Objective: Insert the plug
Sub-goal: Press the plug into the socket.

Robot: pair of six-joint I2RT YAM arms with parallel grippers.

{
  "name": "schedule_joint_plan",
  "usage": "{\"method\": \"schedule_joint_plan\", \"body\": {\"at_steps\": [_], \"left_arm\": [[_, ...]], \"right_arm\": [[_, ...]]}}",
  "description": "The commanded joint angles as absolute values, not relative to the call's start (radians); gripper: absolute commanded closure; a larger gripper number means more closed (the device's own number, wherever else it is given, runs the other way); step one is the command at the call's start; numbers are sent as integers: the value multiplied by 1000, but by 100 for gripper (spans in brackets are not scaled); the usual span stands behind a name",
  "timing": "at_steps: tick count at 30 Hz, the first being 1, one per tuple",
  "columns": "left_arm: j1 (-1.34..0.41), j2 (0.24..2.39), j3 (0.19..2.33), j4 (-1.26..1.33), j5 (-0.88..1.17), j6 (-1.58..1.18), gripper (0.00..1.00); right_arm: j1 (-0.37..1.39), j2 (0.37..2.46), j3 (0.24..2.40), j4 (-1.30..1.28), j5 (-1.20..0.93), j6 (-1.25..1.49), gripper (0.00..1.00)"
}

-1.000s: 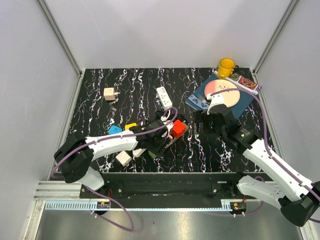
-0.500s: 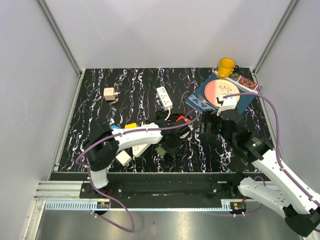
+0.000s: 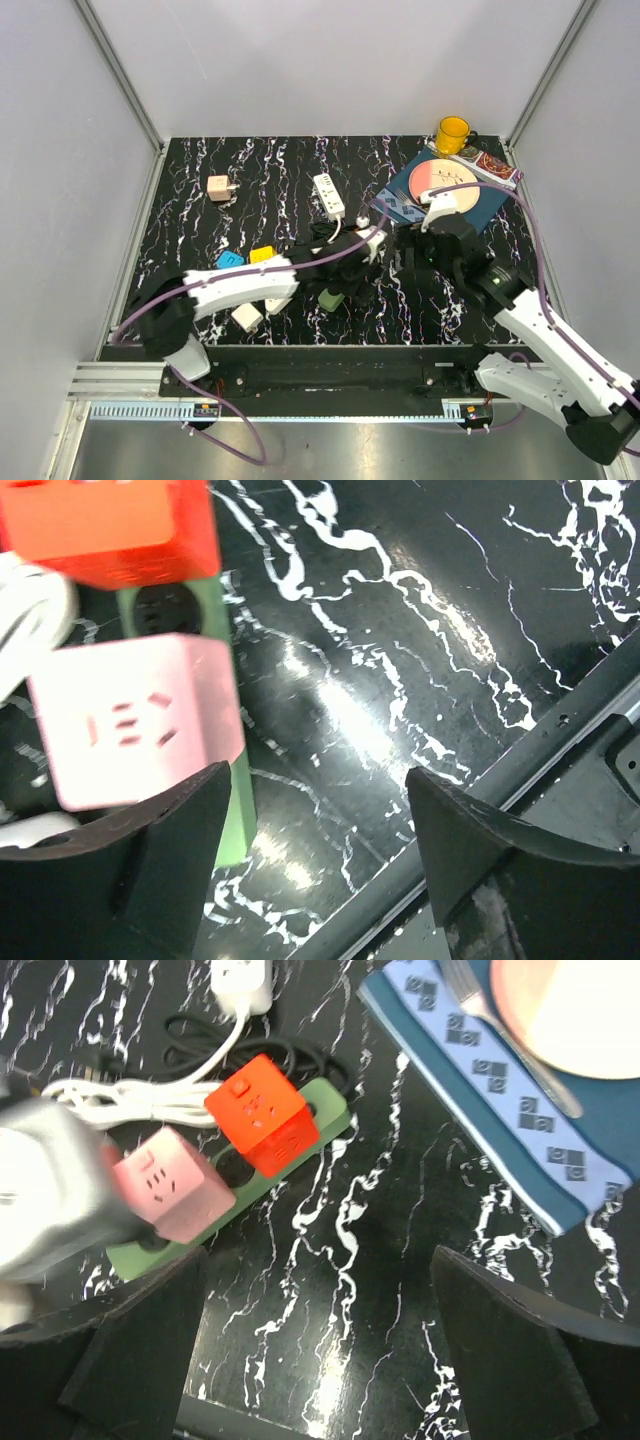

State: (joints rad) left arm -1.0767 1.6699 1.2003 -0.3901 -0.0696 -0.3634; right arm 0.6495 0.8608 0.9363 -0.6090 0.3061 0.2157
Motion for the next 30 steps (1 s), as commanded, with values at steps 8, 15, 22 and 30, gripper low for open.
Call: {"method": "schedule_joint_plan", "body": {"at_steps": [8, 15, 22, 30], "left_arm": [[-980, 1257, 944, -354, -276, -385, 17], [-817, 1028, 877, -425, -316, -339, 13], [-661, 894, 859, -466, -379, -221, 5], [-604, 805, 810, -428, -518, -77, 1]], "right_arm": [[644, 1084, 1035, -607, -41, 104, 7], [666, 1287, 1110, -658, -248, 23, 13], [775, 1439, 1186, -704, -167, -40, 12], [792, 1572, 1262, -706, -61, -90, 12]]}}
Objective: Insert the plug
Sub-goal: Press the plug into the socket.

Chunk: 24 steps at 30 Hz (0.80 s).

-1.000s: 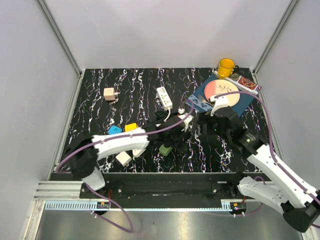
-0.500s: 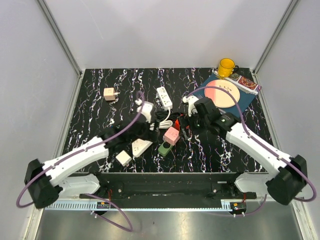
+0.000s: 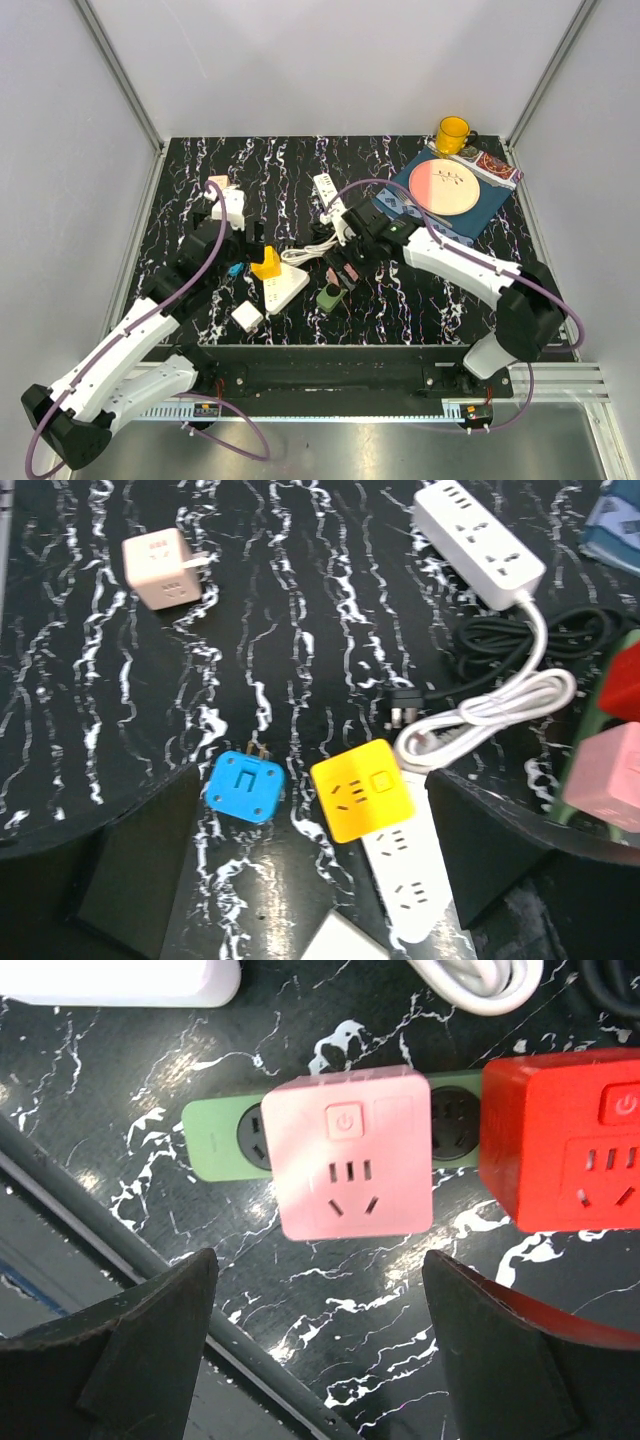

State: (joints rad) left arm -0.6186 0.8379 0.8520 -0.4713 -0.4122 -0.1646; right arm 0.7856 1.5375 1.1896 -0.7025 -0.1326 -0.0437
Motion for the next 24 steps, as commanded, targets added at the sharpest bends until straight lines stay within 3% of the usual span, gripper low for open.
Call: {"method": "schedule_joint_plan", "body": {"at_steps": [1, 9, 13, 17, 18, 21, 24], "left_arm": [[-601, 801, 784, -408, -540, -74, 1], [-583, 816, 741, -382, -534, -68, 1], [-571, 810, 736, -373, -537, -64, 1], [-565, 792, 727, -368, -545, -63, 1], [-561, 790, 726, -367, -545, -63, 1], [-558, 788, 726, -365, -540, -61, 1], [-554, 792, 724, -367, -538, -60, 1]], "right_arm": [[790, 1580, 1270, -704, -55, -95, 12], [792, 1677, 1319, -707, -78, -144, 13], [795, 1720, 1325, -719, -106, -163, 25], [807, 1759, 1312, -759, -130, -186, 56], [810, 1769, 1309, -773, -124, -189, 70], [824, 1793, 1289, -796, -104, -204, 91], [827, 1824, 1278, -822, -86, -215, 100]]}}
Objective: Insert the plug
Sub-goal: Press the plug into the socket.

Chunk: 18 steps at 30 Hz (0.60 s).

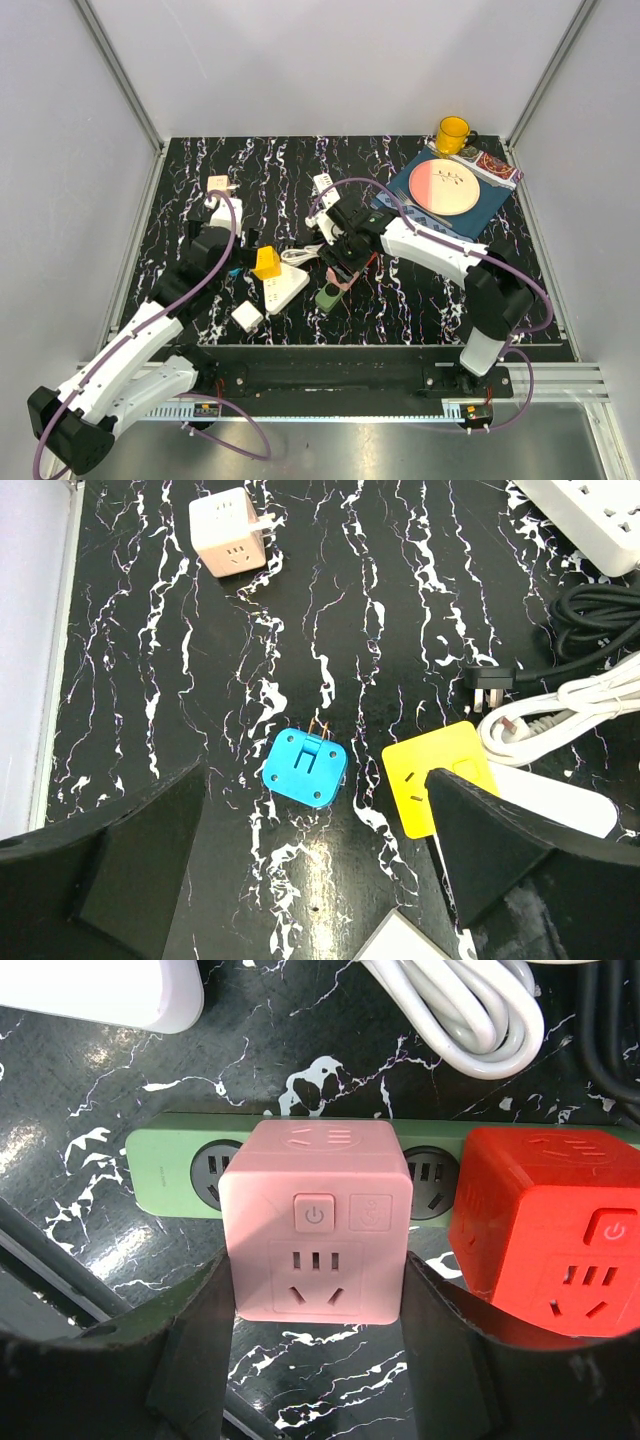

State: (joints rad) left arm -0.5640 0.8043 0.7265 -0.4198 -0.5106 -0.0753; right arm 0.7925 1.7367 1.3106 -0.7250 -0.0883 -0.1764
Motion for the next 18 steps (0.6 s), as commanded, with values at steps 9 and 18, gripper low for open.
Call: {"method": "schedule_joint_plan", "body": {"at_steps": [9, 18], "left_arm": [[-548, 787, 723, -364, -537, -63, 1], [-543, 773, 721, -364, -548, -71, 1]], "right_arm": [[830, 1859, 1207, -861, -51, -189, 100], [860, 1724, 1322, -810, 23, -135, 23]]}}
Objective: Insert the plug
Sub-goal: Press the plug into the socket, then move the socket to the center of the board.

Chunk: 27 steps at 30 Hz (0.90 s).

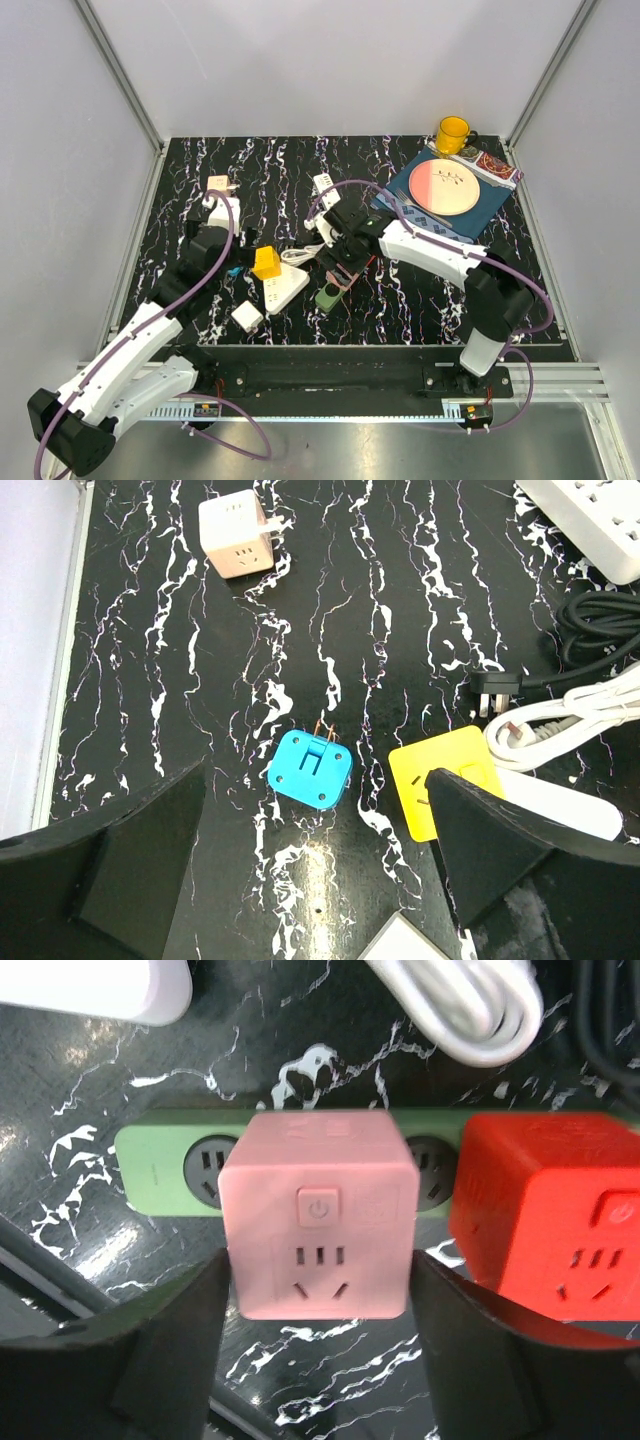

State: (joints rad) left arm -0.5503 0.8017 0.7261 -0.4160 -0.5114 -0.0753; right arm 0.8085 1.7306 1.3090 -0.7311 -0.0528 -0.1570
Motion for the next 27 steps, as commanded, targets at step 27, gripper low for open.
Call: {"method": "schedule_joint_plan", "body": {"at_steps": [27], "left_arm": [[-520, 538, 632, -259, -759, -101, 1]], "right_arm": [[1195, 1875, 1370, -611, 557, -106, 0]]}}
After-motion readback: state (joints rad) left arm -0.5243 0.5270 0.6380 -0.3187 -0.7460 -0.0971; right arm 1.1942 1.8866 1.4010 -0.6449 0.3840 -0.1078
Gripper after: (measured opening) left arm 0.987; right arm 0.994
